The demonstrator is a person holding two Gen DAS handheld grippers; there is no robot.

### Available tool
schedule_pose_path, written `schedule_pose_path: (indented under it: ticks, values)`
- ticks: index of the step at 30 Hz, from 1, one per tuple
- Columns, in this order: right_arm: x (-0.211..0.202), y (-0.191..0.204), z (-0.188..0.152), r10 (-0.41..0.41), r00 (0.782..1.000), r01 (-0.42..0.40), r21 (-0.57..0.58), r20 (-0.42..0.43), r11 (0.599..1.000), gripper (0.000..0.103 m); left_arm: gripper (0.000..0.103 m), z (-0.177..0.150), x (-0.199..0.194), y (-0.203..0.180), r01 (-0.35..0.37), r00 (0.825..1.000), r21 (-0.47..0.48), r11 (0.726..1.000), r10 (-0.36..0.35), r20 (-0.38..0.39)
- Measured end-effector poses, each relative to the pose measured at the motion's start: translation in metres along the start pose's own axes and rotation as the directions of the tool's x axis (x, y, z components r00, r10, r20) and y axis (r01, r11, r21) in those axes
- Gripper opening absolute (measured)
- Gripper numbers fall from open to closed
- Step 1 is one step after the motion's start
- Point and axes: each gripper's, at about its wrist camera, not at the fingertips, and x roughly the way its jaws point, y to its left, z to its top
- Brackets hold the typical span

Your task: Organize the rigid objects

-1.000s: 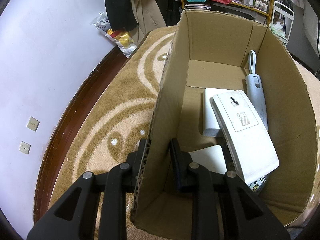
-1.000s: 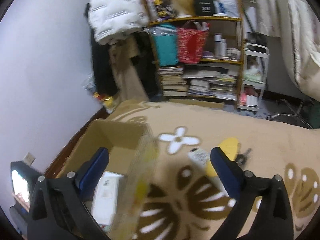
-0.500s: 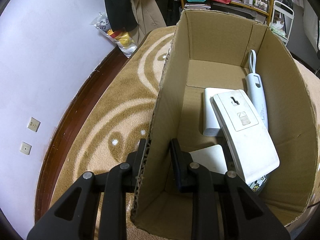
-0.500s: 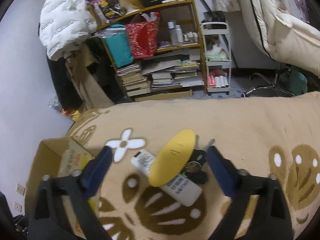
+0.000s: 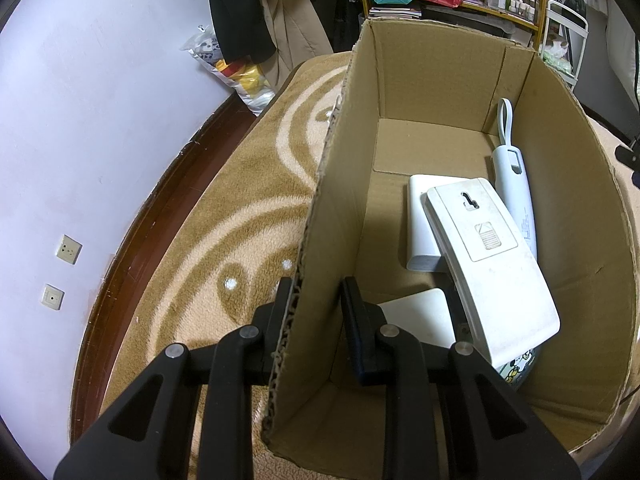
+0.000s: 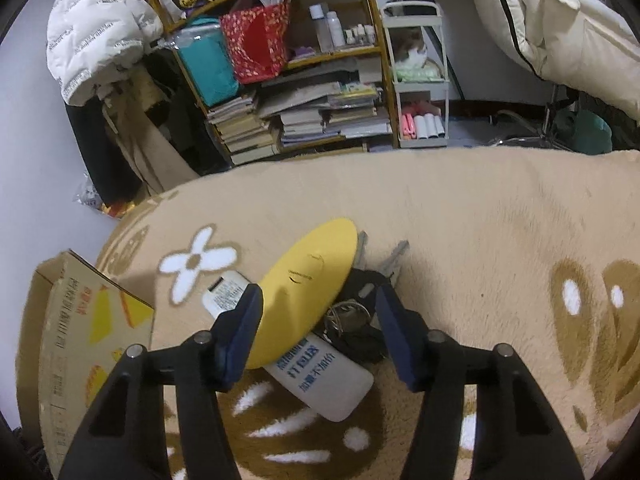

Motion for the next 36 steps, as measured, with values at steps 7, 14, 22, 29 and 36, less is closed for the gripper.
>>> schedule_pose_path:
  ticks: [7, 14, 22, 29, 36]
  values:
    - [0.017, -0.012, -0.009, -0.010, 0.998, 0.012, 0.032, -0.069, 0.999, 0.062, 0.024, 0.000, 0.000, 0.000, -0.002, 1.000, 0.003, 1.000, 0.002, 0.000]
    - [0.021, -0.034, -0.013, 0.044, 0.997, -0.035, 0.129, -0.069, 0.991, 0.052, 0.024, -0.001, 0.000, 0.000, -0.002, 1.000, 0.004, 1.000, 0.002, 0.001]
    - [0.023, -0.028, -0.012, 0.018, 0.996, -0.010, 0.089, -0.084, 0.996, 0.038, 0.024, 0.000, 0.000, 0.000, -0.001, 1.000, 0.002, 1.000, 0.001, -0.001]
    - [0.018, -0.021, -0.015, -0.004, 0.999, 0.006, 0.024, -0.050, 1.000, 0.037, 0.024, -0.001, 0.001, -0.001, 0.004, 1.000, 0.001, 1.000, -0.004, -0.006]
    - [0.003, -0.018, -0.012, 0.009, 1.000, -0.009, 0.014, -0.003, 1.000, 0.022, 0.024, 0.000, 0.001, 0.001, 0.006, 1.000, 0.002, 1.000, -0.006, -0.008]
